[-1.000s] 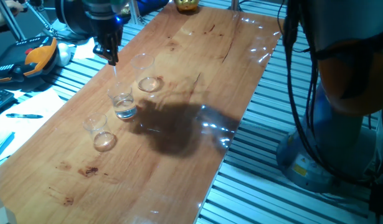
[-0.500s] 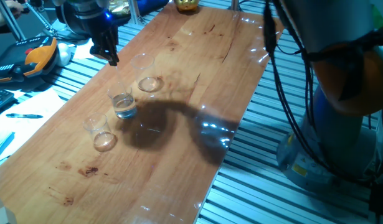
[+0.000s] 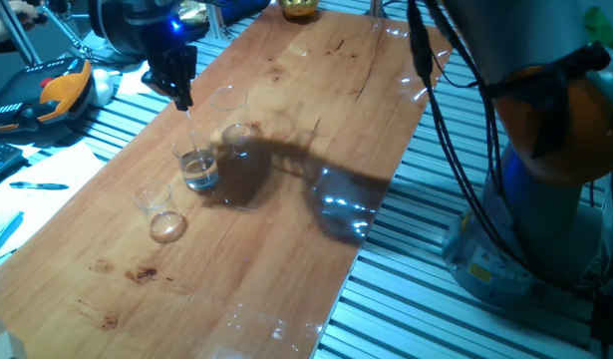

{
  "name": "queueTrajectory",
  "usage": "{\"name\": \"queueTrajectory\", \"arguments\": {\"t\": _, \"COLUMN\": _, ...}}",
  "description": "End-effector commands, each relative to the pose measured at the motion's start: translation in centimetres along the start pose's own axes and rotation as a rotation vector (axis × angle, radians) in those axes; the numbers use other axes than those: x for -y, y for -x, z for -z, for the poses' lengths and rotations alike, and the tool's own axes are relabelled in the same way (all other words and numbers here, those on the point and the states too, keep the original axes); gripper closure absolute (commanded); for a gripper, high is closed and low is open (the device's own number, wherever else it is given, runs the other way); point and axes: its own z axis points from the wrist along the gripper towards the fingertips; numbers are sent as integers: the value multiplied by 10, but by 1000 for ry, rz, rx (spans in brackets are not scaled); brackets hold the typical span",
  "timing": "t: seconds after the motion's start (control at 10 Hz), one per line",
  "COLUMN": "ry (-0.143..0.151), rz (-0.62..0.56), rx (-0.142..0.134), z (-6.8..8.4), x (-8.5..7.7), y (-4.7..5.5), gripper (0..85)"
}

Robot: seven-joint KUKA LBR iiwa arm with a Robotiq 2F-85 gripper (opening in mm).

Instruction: Stir the beaker with a glass rod

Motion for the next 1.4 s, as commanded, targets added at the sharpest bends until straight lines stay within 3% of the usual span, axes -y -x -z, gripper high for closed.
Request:
{"name": "queueTrajectory", "arguments": {"t": 0.0, "ry": -83, "rz": 77, "rx": 24, "z": 4, "x": 0, "y": 0, "gripper": 850}}
{"name": "queueTrajectory", "arguments": {"t": 0.1, "ry": -127, "rz": 124, "rx": 60, "z": 7, "x": 0, "y": 1, "gripper": 850}}
{"name": "queueTrajectory", "arguments": {"t": 0.3, "ry": -165, "rz": 194, "rx": 131, "z": 11, "x": -1, "y": 2, "gripper": 850}}
{"name": "queueTrajectory", "arguments": {"t": 0.4, "ry": -150, "rz": 190, "rx": 180, "z": 11, "x": -2, "y": 3, "gripper": 850}}
{"name": "queueTrajectory", "arguments": {"t": 0.5, "ry": -63, "rz": 103, "rx": 214, "z": 7, "x": -6, "y": 5, "gripper": 850}}
{"name": "queueTrajectory", "arguments": {"t": 0.6, "ry": 13, "rz": 3, "rx": 210, "z": 2, "x": -9, "y": 5, "gripper": 850}}
{"name": "queueTrajectory", "arguments": {"t": 0.7, "ry": 87, "rz": -90, "rx": 177, "z": -2, "x": -10, "y": 5, "gripper": 850}}
{"name": "queueTrajectory", "arguments": {"t": 0.8, "ry": 137, "rz": -159, "rx": 116, "z": -5, "x": -11, "y": 4, "gripper": 850}}
{"name": "queueTrajectory", "arguments": {"t": 0.9, "ry": 166, "rz": -204, "rx": 36, "z": -6, "x": -11, "y": 3, "gripper": 850}}
{"name": "queueTrajectory", "arguments": {"t": 1.0, "ry": 144, "rz": -193, "rx": -23, "z": -6, "x": -8, "y": 2, "gripper": 850}}
{"name": "queueTrajectory", "arguments": {"t": 1.1, "ry": 78, "rz": -137, "rx": -48, "z": -3, "x": -6, "y": 2, "gripper": 850}}
{"name": "queueTrajectory", "arguments": {"t": 1.2, "ry": 6, "rz": -68, "rx": -49, "z": 2, "x": -5, "y": 2, "gripper": 850}}
{"name": "queueTrajectory", "arguments": {"t": 1.3, "ry": -55, "rz": 6, "rx": 5, "z": 5, "x": -4, "y": 2, "gripper": 850}}
